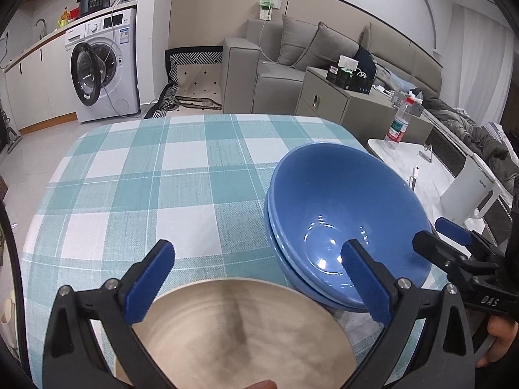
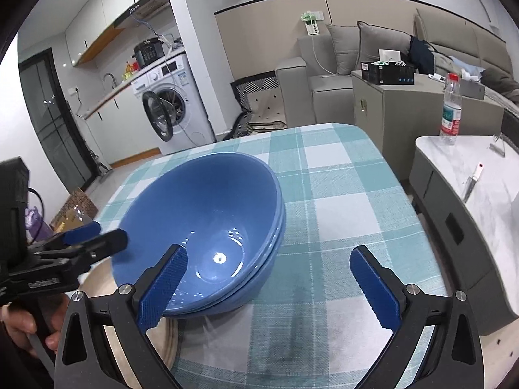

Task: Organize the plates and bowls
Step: 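Close both tools on the rim of the nested blue bowls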

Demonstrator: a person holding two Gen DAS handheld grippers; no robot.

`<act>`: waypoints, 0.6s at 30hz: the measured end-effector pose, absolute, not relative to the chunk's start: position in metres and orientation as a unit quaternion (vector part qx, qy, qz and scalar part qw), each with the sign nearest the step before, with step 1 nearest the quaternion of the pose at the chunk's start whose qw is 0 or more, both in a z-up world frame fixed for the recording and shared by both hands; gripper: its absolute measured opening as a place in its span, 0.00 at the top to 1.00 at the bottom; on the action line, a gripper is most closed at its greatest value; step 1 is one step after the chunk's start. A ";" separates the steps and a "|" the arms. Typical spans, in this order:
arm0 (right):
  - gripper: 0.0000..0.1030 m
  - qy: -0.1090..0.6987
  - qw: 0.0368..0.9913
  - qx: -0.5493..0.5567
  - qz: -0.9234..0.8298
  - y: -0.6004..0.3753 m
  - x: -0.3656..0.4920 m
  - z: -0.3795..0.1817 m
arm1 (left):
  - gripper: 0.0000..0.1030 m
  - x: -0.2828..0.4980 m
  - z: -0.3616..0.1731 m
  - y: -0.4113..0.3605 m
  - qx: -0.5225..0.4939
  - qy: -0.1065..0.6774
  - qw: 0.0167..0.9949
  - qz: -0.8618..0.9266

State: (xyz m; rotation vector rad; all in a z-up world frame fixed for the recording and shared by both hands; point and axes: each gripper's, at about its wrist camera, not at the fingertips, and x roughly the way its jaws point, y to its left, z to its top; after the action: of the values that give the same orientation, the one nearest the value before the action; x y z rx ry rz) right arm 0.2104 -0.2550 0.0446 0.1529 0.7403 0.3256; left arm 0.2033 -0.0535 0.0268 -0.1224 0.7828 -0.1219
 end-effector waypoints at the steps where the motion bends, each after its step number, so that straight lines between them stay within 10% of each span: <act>1: 0.01 0.362 0.915 0.079 0.161 -0.255 0.211 0.043 | 0.00 0.204 0.026 -0.054 -0.058 0.383 0.920 -0.059; 13: 0.19 0.384 0.897 0.111 0.189 -0.250 0.218 0.027 | 0.03 0.212 0.016 -0.068 -0.053 0.397 0.913 -0.077; 18: 0.22 0.386 0.892 0.122 0.200 -0.249 0.218 0.025 | 0.22 0.214 0.014 -0.071 -0.063 0.404 0.907 -0.098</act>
State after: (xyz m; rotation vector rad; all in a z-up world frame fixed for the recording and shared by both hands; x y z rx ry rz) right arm 0.2182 -0.2486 0.0253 0.2527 0.8000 0.4152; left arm 0.2144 -0.0708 0.0137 -0.1308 0.8338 -0.2015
